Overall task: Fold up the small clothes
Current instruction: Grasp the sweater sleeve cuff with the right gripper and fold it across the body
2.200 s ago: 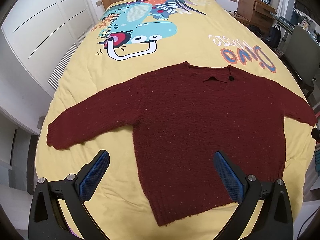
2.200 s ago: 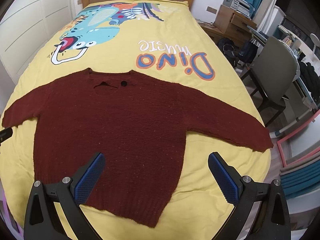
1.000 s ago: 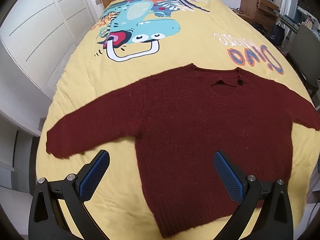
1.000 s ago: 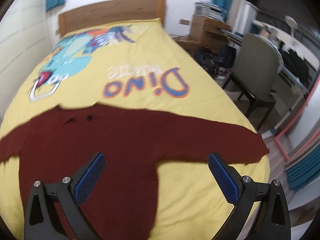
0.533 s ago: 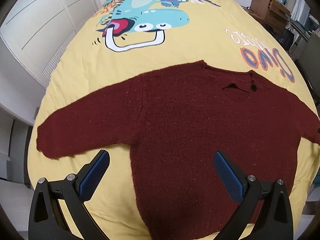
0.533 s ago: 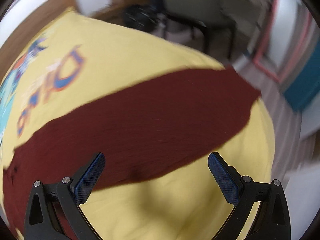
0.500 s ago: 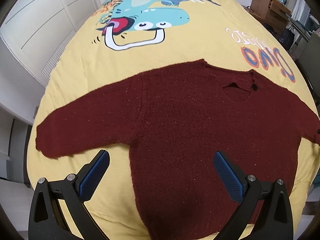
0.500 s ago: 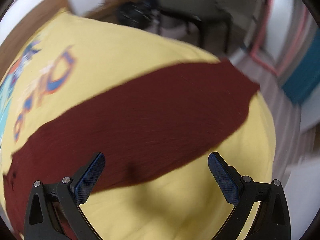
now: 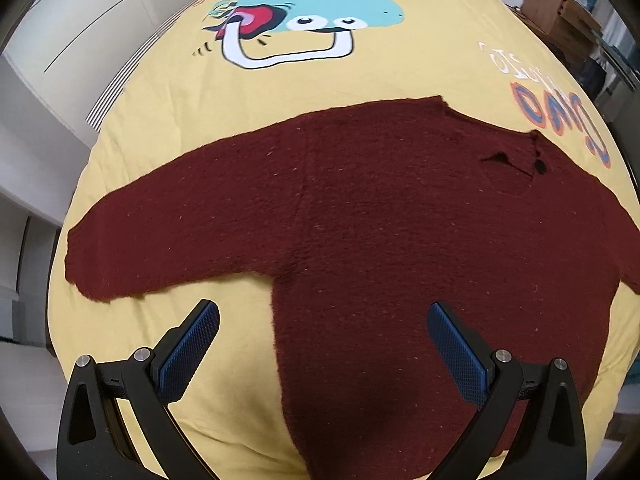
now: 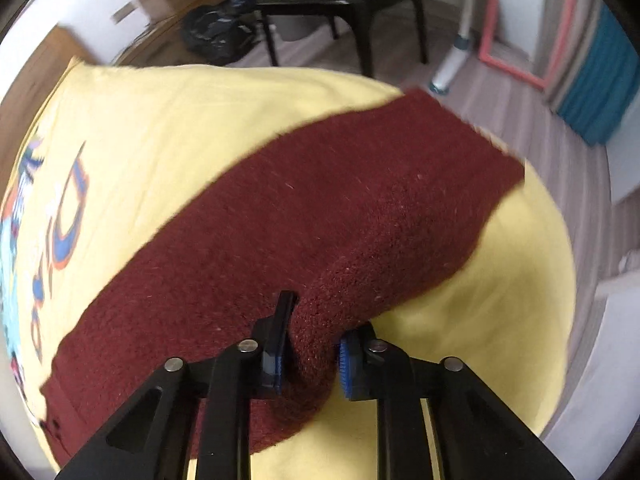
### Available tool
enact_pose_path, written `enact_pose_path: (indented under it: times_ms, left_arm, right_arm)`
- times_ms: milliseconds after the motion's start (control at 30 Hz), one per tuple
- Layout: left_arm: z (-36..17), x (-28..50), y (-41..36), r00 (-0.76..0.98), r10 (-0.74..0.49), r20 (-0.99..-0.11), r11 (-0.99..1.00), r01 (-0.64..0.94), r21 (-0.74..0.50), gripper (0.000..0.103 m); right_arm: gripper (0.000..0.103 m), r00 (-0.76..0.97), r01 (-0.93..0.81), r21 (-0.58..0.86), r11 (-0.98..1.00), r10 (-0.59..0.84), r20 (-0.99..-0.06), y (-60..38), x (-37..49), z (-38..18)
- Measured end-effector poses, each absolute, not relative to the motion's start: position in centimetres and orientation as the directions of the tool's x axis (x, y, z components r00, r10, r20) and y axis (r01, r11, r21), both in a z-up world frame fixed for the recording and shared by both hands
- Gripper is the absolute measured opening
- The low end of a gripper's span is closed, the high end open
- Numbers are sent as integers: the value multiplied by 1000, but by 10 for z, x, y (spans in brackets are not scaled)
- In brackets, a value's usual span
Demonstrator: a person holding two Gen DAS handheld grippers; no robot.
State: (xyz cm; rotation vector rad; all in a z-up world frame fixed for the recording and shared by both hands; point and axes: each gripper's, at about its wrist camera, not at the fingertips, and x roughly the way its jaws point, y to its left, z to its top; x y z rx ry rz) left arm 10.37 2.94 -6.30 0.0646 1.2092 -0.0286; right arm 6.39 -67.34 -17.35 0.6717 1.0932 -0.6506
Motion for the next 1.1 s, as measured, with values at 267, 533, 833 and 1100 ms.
enact_pose_path:
  times_ms: [267, 533, 833, 1100]
  left_arm:
    - [-62, 104, 42, 357, -27, -934, 999, 29, -18, 102]
    - [-50, 105, 33, 386, -97, -917, 993, 94, -65, 102]
    - [-55, 106, 40, 395, -104, -913, 990, 127, -58, 102]
    - [-67, 103, 46, 377, -99, -921, 989, 138, -50, 102]
  right_arm:
    - [14, 503, 565, 150, 812, -194, -842, -602, 78, -80]
    - [14, 698, 256, 171, 951, -60, -714, -464, 106, 35]
    - [14, 637, 3, 166, 986, 126, -761, -315, 160, 34]
    - [14, 431, -66, 179, 982, 189, -882, -230, 170, -56]
